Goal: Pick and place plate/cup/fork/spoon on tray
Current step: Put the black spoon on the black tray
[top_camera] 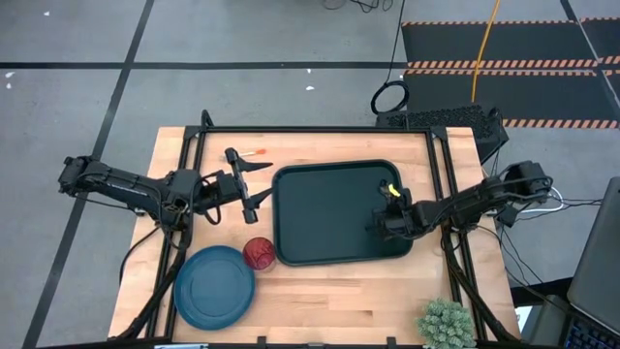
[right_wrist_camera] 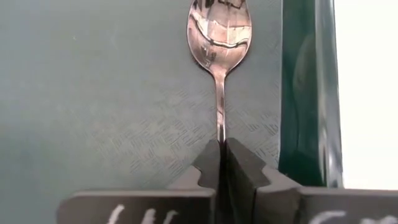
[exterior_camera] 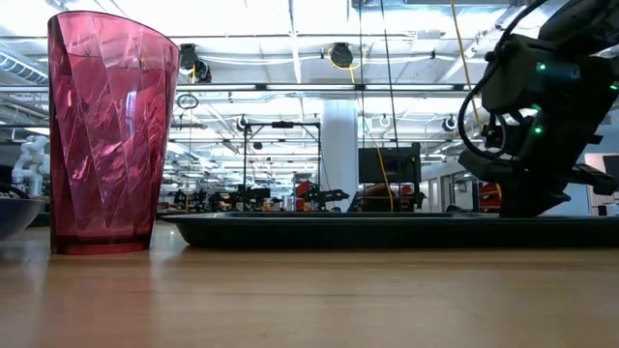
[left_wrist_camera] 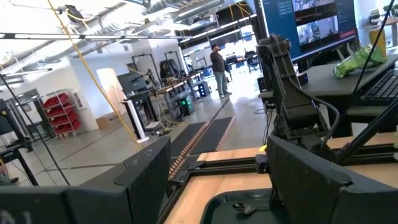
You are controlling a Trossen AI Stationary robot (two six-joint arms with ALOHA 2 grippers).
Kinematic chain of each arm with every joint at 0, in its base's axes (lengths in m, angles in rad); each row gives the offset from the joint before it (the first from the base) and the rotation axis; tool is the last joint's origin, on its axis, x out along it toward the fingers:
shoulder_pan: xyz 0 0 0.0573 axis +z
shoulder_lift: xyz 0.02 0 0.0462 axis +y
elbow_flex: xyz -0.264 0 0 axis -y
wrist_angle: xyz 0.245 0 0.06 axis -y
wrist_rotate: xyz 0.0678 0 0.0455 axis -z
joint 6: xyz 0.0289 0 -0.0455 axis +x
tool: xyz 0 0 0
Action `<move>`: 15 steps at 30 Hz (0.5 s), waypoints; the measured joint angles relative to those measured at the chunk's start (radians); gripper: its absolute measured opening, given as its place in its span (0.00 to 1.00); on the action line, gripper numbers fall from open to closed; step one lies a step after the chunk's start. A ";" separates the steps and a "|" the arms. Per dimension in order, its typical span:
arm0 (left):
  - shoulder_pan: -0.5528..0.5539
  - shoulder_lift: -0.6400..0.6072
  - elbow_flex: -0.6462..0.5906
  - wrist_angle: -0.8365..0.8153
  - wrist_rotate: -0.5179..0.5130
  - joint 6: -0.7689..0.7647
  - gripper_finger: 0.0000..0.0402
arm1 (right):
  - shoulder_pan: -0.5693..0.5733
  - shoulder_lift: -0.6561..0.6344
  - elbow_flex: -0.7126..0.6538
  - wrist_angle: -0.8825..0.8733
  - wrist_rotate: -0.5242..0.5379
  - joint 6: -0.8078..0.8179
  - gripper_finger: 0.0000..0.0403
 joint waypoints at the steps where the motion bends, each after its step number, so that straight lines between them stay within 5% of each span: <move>1: 0.000 0.000 0.000 0.000 0.000 0.000 0.67 | 0.000 0.000 0.000 0.005 -0.003 0.000 0.01; 8: 0.000 0.000 0.001 -0.003 0.000 0.000 0.67 | 0.000 -0.009 -0.002 0.009 -0.008 -0.005 0.04; 15: 0.000 0.000 0.001 -0.006 -0.001 0.000 0.67 | 0.000 -0.009 -0.002 0.028 -0.018 -0.006 0.21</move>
